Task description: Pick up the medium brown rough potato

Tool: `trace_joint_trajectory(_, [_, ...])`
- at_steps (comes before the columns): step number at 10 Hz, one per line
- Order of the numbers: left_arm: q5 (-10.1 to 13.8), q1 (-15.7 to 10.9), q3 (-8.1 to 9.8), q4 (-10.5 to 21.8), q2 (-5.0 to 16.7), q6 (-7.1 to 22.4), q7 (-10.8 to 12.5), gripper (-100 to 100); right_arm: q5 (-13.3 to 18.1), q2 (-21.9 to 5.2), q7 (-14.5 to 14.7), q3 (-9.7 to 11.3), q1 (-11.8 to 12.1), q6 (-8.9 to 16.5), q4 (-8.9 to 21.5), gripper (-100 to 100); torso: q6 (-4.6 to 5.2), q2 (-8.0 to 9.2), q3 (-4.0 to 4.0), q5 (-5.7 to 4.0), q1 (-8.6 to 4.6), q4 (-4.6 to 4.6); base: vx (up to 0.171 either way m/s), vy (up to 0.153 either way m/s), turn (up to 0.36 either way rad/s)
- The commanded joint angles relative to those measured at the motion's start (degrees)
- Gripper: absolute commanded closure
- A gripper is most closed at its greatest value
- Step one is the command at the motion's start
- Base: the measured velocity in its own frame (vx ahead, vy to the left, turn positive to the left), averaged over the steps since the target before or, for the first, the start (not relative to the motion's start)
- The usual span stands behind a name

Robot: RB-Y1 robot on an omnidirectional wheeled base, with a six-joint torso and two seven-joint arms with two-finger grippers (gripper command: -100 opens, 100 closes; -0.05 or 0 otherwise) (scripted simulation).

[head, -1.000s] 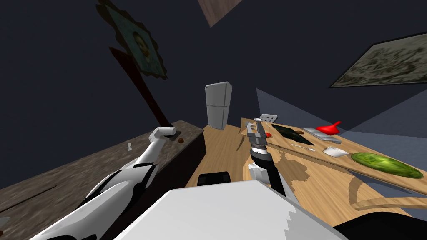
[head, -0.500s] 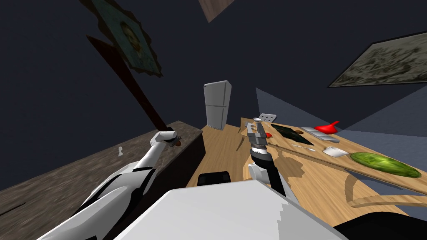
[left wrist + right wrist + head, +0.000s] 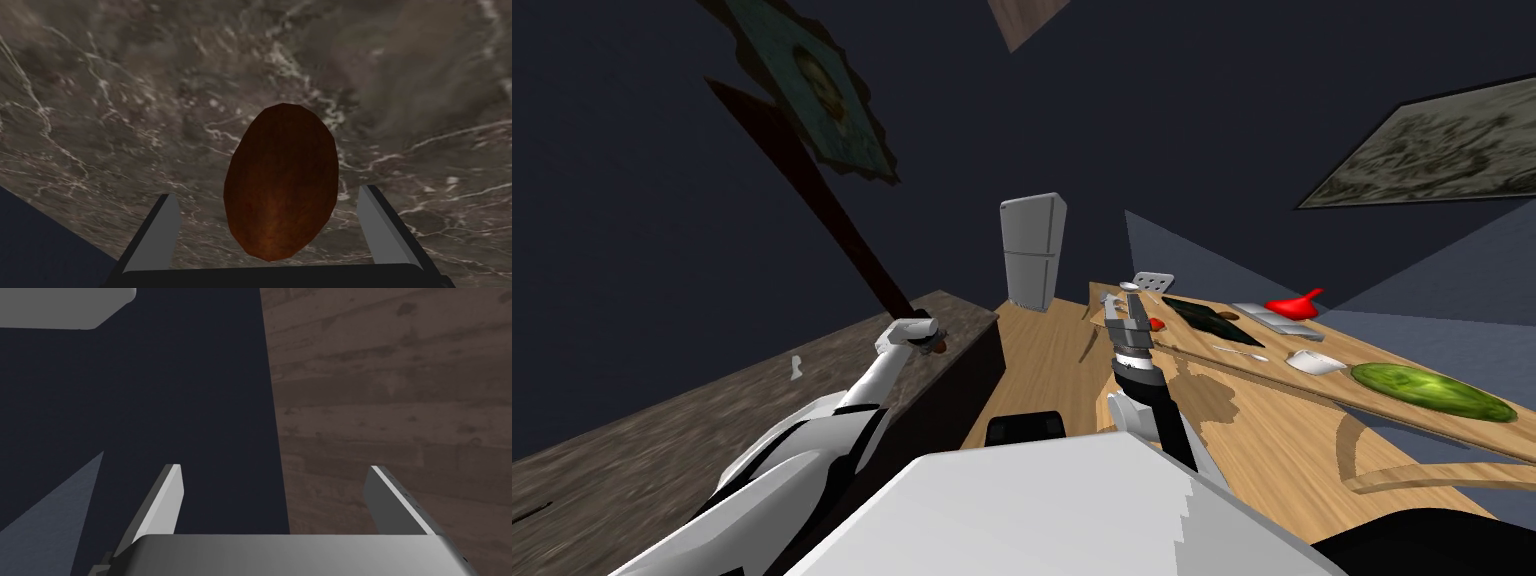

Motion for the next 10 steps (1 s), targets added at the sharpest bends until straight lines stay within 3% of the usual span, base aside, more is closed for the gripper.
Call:
trace_joint_trajectory(1, [0.0, 0.0, 0.0, 0.0, 0.0, 0.0, 0.0, 100, 0.0, 0.0, 0.0, 0.0, 0.0, 0.0, 0.0, 0, 0.0, 0.0, 0.0, 0.0, 0.0, 0.0, 0.001, 0.005, 0.011])
trace_joint_trajectory(5, [0.0, 0.02, 0.0, 0.01, 0.02, 0.04, -0.01, 100, 0.0, 0.0, 0.0, 0.0, 0.0, 0.0, 0.0, 0, 0.03, 0.04, 0.03, -0.02, -0.09, 0.02, 0.0, 0.0, 0.0])
trace_joint_trajectory(6, [0.0, 0.02, 0.0, 0.0, 0.02, 0.04, -0.01, 0, 0.0, 0.0, 0.0, 0.0, 0.0, 0.0, 0.0, 0, 0.03, 0.04, 0.02, -0.02, -0.09, 0.02, 0.0, 0.0, 0.0])
trace_joint_trajectory(7, [0.5, -0.74, 0.34, -0.97, 0.71, 1.88, -0.41, 100, 0.0, 0.0, 0.0, 0.0, 0.0, 0.0, 0.0, 0, 0.03, 0.04, 0.02, -0.02, -0.09, 0.02, -0.021, -0.03, 0.039])
trace_joint_trajectory(9, [0.58, -0.69, 0.42, -1.4, 0.82, 2.06, -0.41, 100, 0.0, 0.01, 0.0, 0.01, 0.0, 0.0, 0.0, 0, 0.02, 0.18, 0.12, -0.08, -0.3, 0.06, -0.025, -0.036, 0.023])
trace_joint_trajectory(10, [0.6, -0.74, 0.45, -1.5, 0.86, 2.35, -0.41, 0, 0.0, 0.01, 0.0, 0.01, 0.0, 0.0, 0.0, 0, 0.03, 0.14, 0.09, -0.06, -0.23, 0.04, 0.0, 0.0, 0.0])
